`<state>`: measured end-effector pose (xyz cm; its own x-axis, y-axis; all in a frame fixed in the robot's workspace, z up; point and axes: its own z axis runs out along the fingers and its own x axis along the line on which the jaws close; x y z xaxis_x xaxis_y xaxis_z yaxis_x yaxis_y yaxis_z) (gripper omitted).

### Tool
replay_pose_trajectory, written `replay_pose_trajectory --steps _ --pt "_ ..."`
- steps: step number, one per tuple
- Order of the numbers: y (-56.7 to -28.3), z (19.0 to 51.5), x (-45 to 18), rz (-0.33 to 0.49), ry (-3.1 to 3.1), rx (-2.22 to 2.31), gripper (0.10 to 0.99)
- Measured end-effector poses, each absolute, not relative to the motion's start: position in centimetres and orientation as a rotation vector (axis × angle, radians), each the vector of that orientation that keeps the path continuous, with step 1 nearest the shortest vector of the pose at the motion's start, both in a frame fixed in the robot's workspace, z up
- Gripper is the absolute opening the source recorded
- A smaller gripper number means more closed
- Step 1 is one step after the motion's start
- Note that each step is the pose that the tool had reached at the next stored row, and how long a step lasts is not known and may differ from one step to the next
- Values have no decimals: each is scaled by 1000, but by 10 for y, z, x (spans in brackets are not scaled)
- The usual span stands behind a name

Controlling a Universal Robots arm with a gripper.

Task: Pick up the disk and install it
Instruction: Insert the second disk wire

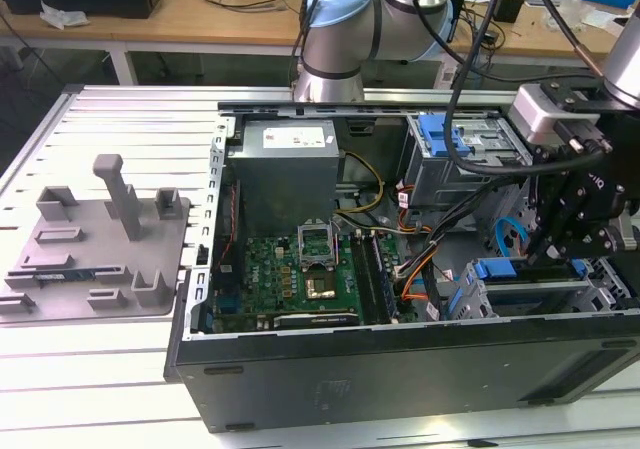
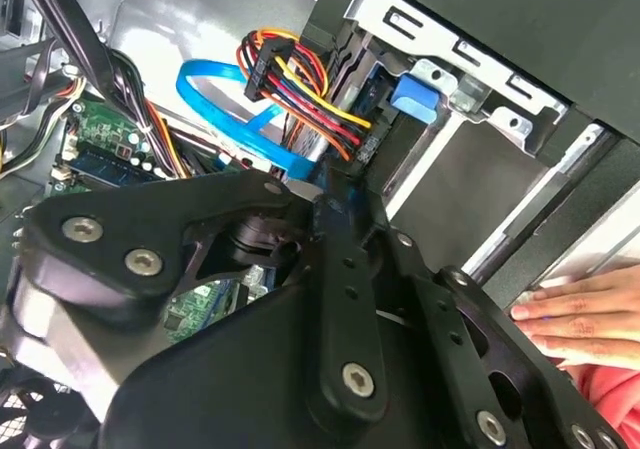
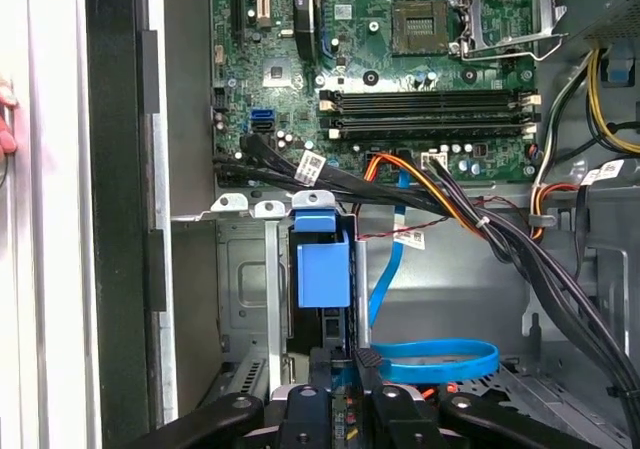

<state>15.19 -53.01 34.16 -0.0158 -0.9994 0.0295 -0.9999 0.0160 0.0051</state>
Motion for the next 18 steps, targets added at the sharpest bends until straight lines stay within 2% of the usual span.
replay_pose_trajectory --steps 8,17,18 --pt "-529 361 153 30 -2220 2184 235" --pt "-529 364 153 30 -2219 2184 235" --pt "-529 364 153 30 -2219 2184 153"
